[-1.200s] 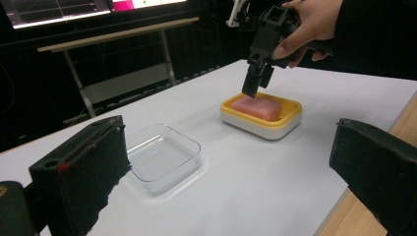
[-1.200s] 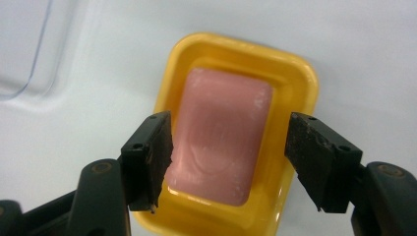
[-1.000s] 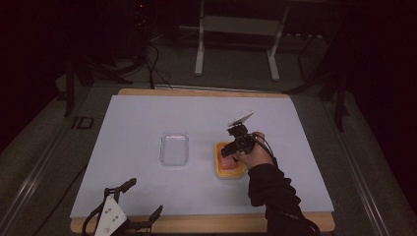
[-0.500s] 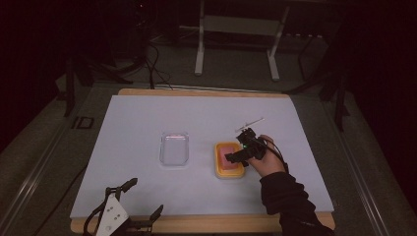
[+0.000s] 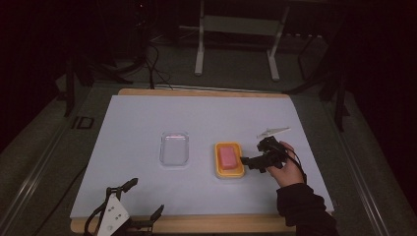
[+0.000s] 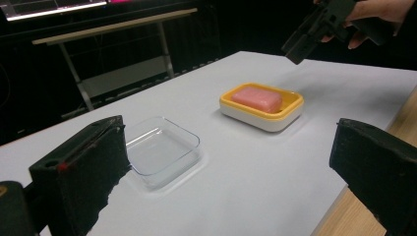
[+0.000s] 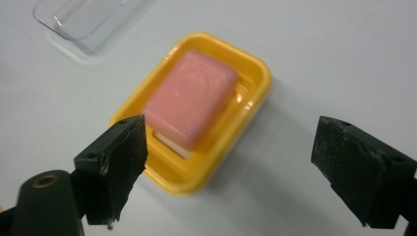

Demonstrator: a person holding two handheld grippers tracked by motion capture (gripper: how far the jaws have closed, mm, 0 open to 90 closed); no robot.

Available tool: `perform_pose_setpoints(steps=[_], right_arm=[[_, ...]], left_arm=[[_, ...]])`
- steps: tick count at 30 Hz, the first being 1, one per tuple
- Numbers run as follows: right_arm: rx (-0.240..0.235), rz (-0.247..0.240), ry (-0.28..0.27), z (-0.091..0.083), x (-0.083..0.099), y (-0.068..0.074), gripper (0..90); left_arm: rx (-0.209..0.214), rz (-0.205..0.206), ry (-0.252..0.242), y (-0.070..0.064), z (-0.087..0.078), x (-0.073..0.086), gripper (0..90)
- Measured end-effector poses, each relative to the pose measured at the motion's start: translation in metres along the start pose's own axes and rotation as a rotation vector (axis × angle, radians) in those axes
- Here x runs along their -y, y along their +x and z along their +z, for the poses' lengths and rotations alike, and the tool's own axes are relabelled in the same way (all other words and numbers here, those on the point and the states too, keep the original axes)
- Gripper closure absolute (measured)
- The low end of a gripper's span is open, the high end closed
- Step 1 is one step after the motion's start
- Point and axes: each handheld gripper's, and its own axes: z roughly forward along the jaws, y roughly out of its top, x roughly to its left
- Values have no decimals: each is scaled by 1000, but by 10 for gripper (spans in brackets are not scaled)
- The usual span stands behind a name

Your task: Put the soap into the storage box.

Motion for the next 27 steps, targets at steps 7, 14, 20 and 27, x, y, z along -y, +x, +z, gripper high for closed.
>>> perform_pose_setpoints(steps=[7,14,20,27], right_arm=[[9,2,-16,-6,19,-6,136],[16,-11,-40,-15,36,-10,136],[32,-3,-66,-19,52,-15,137],[29,16,-85,-23,68,-22,137]], left_arm=[[2,0,0,0,0,0,18],[1,-1,0,0,0,0,18],[2,-1,0,0,0,0,19],[5,1,0,0,0,0,18]])
